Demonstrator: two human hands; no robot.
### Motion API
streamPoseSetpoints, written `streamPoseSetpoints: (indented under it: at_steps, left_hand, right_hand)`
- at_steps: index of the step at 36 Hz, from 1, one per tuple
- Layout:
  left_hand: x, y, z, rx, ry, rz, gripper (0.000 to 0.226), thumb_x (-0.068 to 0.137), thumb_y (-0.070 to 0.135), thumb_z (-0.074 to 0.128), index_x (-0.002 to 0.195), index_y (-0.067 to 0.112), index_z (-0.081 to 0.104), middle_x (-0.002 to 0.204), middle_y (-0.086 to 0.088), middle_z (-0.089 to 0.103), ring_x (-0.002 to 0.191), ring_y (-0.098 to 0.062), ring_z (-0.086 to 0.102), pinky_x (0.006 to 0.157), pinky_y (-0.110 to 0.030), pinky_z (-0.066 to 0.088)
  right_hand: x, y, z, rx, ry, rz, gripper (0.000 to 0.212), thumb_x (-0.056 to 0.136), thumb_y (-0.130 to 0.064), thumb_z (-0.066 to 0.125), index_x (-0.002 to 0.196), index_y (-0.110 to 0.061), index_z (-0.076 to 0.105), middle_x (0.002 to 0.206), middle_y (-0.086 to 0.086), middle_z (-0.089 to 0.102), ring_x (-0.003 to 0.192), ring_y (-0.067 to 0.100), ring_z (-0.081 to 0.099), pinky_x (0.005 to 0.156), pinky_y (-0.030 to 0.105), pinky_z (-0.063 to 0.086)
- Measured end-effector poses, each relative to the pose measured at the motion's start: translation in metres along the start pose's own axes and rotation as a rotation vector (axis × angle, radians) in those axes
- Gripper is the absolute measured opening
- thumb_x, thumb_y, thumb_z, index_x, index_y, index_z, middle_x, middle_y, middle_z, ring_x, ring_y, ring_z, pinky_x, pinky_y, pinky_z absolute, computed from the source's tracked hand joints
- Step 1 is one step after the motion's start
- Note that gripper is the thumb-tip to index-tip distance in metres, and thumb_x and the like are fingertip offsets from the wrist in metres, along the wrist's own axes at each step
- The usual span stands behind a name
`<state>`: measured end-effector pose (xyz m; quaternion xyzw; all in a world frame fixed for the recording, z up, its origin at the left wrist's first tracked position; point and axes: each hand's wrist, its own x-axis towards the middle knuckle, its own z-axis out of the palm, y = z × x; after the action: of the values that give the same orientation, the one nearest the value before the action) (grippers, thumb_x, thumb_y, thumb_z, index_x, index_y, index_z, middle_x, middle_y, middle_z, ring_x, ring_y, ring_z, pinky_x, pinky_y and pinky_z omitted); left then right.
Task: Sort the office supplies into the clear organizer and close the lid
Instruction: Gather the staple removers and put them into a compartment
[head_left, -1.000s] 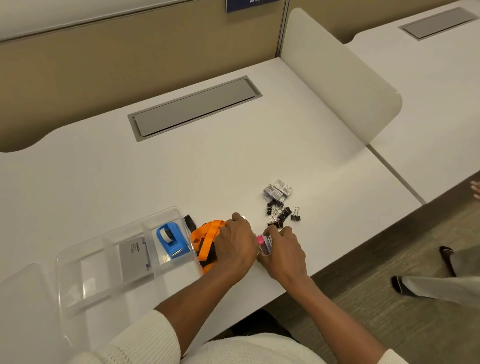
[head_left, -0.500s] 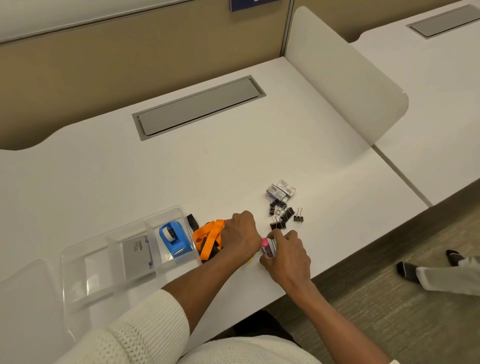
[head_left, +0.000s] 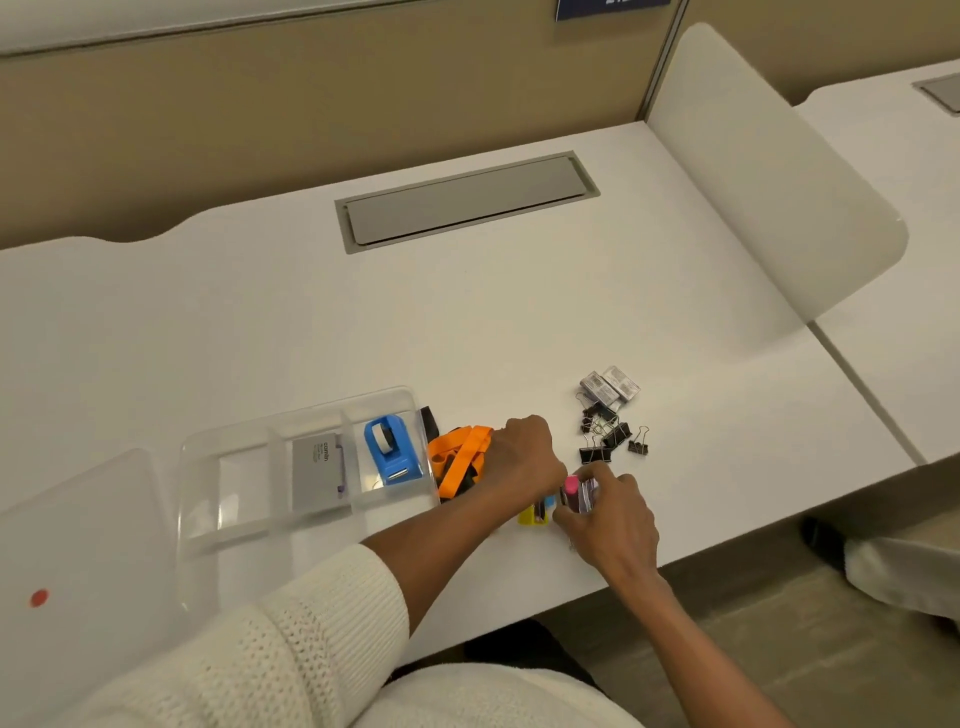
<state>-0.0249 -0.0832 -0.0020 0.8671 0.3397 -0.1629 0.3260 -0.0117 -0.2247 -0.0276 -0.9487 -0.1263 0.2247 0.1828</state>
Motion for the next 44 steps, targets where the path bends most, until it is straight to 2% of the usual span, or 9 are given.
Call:
streamPoseSetpoints:
  at_steps: [8,12,15,17,22,26,33,39,44]
  left_hand:
    - [0.000,-0.001,-0.008,-0.071,-0.036,0.011,0.035,0.073,0.016,0.077,0.067,0.019,0.043,0.067,-0.001,0.051,0.056,-0.017,0.048,0.044,-0.024,0.033]
    - [-0.004,0.001,-0.019,-0.117,-0.070,0.054,0.037,0.080,0.019,0.078,0.063,0.014,0.045,0.059,-0.002,0.049,0.052,-0.017,0.043,0.045,-0.026,0.031]
    - [-0.013,0.001,-0.032,-0.186,-0.113,0.083,0.024,0.087,0.024,0.079,0.084,0.004,0.066,0.075,-0.014,0.072,0.063,-0.028,0.065,0.063,-0.040,0.057]
    - [-0.022,-0.001,-0.043,-0.233,-0.109,0.110,0.024,0.090,0.026,0.078,0.091,0.006,0.064,0.087,-0.021,0.076,0.066,-0.028,0.065,0.079,-0.050,0.061]
    - [-0.048,-0.012,-0.075,-0.321,-0.088,0.120,0.024,0.091,0.025,0.077,0.092,0.004,0.064,0.095,-0.023,0.076,0.078,-0.036,0.079,0.076,-0.049,0.064]
    - [-0.072,-0.036,-0.106,-0.338,-0.068,0.075,0.024,0.090,0.027,0.079,0.097,0.007,0.068,0.097,-0.014,0.074,0.086,-0.033,0.077,0.080,-0.053,0.064]
    - [-0.110,-0.117,-0.145,-0.327,-0.022,-0.118,0.013,0.088,0.020,0.081,0.089,0.011,0.072,0.078,-0.007,0.074,0.064,-0.024,0.078,0.070,-0.040,0.066]
    - [-0.127,-0.161,-0.141,-0.281,-0.050,-0.286,0.016,0.084,0.018,0.083,0.090,0.006,0.074,0.083,-0.014,0.078,0.073,-0.029,0.080,0.079,-0.050,0.066]
    - [-0.128,-0.172,-0.125,-0.224,-0.060,-0.331,0.021,0.082,0.020,0.084,0.094,0.006,0.074,0.089,-0.014,0.078,0.081,-0.030,0.079,0.081,-0.050,0.065]
  right_hand:
    - [0.005,0.011,-0.002,0.170,0.021,0.017,0.050,0.076,-0.037,0.087,0.118,-0.028,0.061,0.098,0.002,0.063,0.080,0.018,0.060,0.056,0.020,0.038]
    - [0.007,0.019,-0.008,0.307,-0.001,0.010,0.045,0.079,-0.027,0.086,0.118,-0.025,0.063,0.095,0.002,0.068,0.079,0.019,0.068,0.067,0.037,0.060]
    - [0.009,0.019,-0.016,0.432,-0.015,0.035,0.039,0.080,-0.026,0.086,0.111,-0.029,0.064,0.096,0.006,0.072,0.082,0.023,0.071,0.070,0.045,0.063]
    - [0.008,0.017,-0.022,0.524,-0.024,0.038,0.035,0.079,-0.024,0.086,0.106,-0.032,0.065,0.096,0.006,0.073,0.081,0.024,0.071,0.062,0.041,0.060]
    - [-0.001,0.003,-0.041,0.694,-0.042,0.032,0.034,0.080,-0.022,0.087,0.106,-0.033,0.068,0.099,0.009,0.076,0.084,0.028,0.074,0.057,0.036,0.054]
    - [-0.012,-0.020,-0.051,0.702,-0.048,-0.020,0.036,0.079,-0.024,0.088,0.107,-0.034,0.068,0.099,0.003,0.075,0.086,0.025,0.075,0.055,0.032,0.056]
    - [-0.032,-0.071,-0.042,0.678,-0.169,-0.145,0.036,0.078,-0.023,0.088,0.105,-0.038,0.069,0.097,-0.002,0.075,0.077,0.017,0.075,0.051,0.026,0.057]
    - [-0.054,-0.108,-0.012,0.497,-0.266,-0.254,0.043,0.080,-0.028,0.086,0.117,-0.029,0.066,0.102,-0.004,0.074,0.092,0.017,0.073,0.078,0.043,0.065]
    - [-0.081,-0.131,0.018,0.285,-0.257,-0.354,0.046,0.082,-0.032,0.084,0.121,-0.028,0.061,0.101,-0.007,0.071,0.085,0.012,0.068,0.078,0.027,0.059]
